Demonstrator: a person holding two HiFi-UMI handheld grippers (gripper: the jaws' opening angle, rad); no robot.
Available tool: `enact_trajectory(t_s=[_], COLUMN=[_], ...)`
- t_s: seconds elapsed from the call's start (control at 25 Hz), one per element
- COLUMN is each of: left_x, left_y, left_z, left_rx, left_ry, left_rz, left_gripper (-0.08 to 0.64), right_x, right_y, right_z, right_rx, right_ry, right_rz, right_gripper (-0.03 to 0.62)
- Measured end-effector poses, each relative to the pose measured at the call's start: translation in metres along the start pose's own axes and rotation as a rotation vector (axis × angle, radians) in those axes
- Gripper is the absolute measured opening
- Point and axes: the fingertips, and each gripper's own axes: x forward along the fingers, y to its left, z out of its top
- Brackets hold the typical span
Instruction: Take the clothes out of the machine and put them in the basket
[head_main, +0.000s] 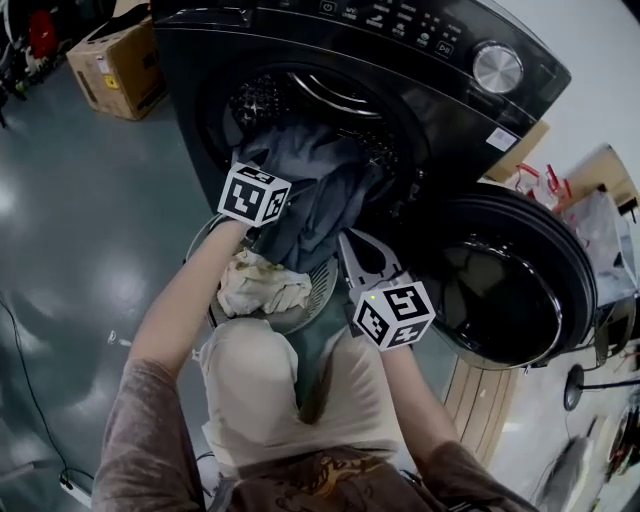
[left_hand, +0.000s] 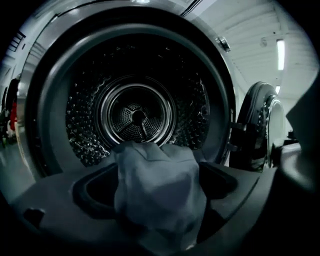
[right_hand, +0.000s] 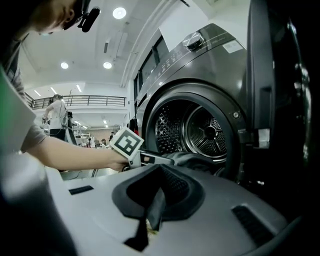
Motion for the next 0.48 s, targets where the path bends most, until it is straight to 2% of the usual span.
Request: enact_trajectory(t_s=[0.24, 0.48], left_x=[0.049, 0.081], left_y=[0.007, 0.019], left_z=[-0.005, -0.028], left_rx=[0.059, 0.003], left_ry=[0.086, 0.152], left_rz=[0.014, 0.028], left_gripper=[0.517, 0.515], right_x=[-0.006, -0.014], right_y=[-0.007, -0.013], right_z=[-0.004, -0.003], right_rx=[-0.006, -0.005], right_ry=[0.008, 0.008], right_rz=[-0.039, -0.068], right_gripper=[-0.005, -0.005])
